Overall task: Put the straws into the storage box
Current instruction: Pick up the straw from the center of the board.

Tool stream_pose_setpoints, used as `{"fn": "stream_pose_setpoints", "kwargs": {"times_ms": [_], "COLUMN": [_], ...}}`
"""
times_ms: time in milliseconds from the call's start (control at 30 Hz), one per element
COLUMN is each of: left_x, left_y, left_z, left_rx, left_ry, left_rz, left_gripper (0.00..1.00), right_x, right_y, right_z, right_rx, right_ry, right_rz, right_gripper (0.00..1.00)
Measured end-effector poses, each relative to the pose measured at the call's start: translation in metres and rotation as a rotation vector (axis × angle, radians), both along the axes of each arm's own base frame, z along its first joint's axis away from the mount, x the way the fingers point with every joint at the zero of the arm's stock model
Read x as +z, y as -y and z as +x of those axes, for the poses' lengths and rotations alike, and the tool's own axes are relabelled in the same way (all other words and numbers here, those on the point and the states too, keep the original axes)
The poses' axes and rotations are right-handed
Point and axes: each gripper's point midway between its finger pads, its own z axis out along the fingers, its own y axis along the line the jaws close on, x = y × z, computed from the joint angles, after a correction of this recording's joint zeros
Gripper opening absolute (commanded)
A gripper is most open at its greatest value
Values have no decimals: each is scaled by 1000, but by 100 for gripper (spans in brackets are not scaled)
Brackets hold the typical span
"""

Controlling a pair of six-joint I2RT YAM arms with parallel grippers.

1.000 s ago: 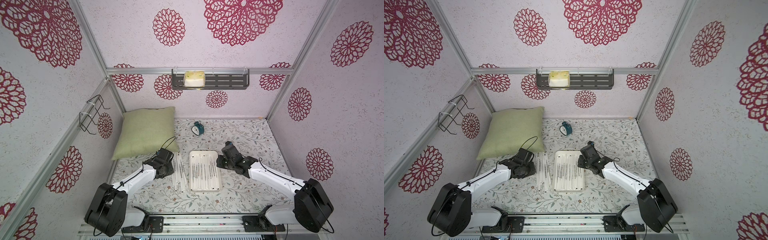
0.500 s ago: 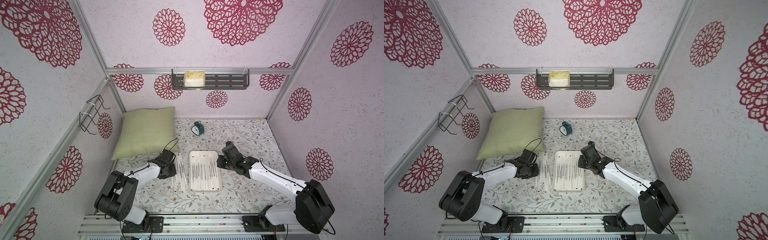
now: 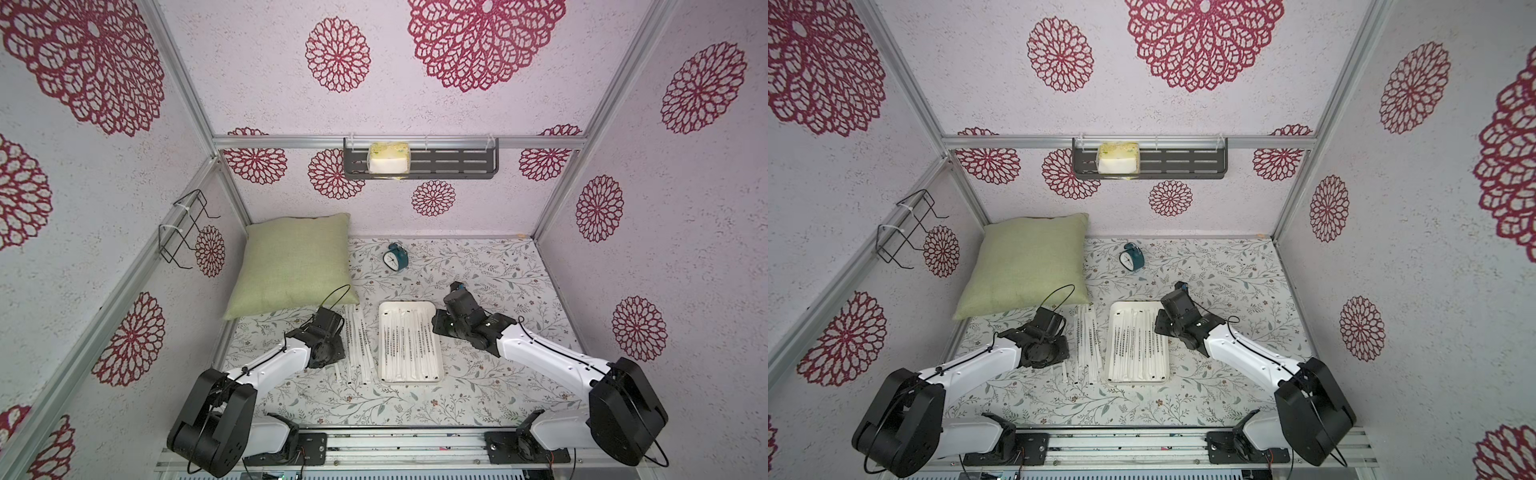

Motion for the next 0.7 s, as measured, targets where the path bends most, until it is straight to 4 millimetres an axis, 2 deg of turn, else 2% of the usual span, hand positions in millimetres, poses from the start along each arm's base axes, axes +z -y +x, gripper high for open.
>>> {"fn": "stream_pose_setpoints", "kwargs": {"times_ms": [267, 400, 567, 633, 700], "left_x": [7, 16, 48, 68, 86], "left_y": [7, 21, 57, 82, 104], "left_z": [5, -13, -40, -43, -36], "left_rx": [-7, -34, -114, -156, -193], "left_ry": [13, 9, 46, 71, 97], "left_rz": [-10, -4, -16, -26, -24], "left_gripper": [4, 4, 3, 3, 3], "right_x": [-8, -8, -8, -8, -7], "right_y": [-5, -5, 0, 5, 10], "right_z": [-3, -2, 1, 5, 9], "right_rx": [18, 17, 4, -9, -24], "right_ry": [-22, -21, -20, -16, -13], "right_rz": [-5, -6, -9, -12, -13], "right_gripper": [23, 22, 22, 22, 22]}}
